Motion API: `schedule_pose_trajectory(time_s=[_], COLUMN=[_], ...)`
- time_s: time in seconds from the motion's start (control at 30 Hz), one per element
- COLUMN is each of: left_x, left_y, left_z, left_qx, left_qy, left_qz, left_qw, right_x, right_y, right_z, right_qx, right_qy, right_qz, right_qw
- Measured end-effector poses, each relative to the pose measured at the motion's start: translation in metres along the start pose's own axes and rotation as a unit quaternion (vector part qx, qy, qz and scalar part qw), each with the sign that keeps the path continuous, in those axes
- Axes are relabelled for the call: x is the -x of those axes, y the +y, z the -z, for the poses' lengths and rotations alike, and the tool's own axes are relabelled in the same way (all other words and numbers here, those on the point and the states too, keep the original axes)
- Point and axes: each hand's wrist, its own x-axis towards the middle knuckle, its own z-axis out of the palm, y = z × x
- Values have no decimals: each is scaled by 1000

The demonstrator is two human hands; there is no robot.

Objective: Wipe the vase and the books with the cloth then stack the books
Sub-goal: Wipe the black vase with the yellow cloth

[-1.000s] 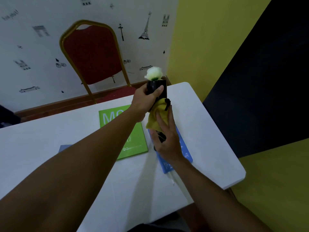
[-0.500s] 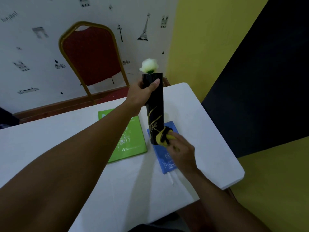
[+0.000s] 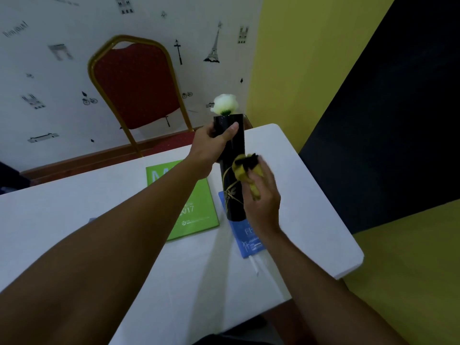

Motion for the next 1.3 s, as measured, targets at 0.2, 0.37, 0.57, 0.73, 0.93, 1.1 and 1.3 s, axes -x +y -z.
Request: schedule_pose_trajectory(time_s=[0.2, 0.37, 0.57, 0.73, 0.93, 1.1, 1.3], left_x=[2, 12, 4, -5, -6, 1, 8], left_y=[13, 0, 9, 22, 24, 16, 12], left_z=[7, -7, -6, 3, 6, -5, -6], left_qx=[-24, -66, -23, 6, 2, -31, -7], left_qy=[-25, -80, -47, -32, -47, -77, -103], left_qz=[6, 10, 6, -4, -6, 10, 19], left_qw=[999, 995, 999, 999, 999, 997, 995], right_x=[40, -31, -5, 56, 46, -22, -50], right_y=[6, -26, -2, 30, 35, -5, -4], right_z=[7, 6, 8, 13, 20, 14, 17], right_qx=[-55, -83, 5, 40, 17, -27, -56], right_qy=[-30, 37, -13, -120, -124, -35, -18], right_qz=[-131, -117, 52, 175, 163, 41, -57], right_qw=[989, 989, 999, 976, 979, 998, 997])
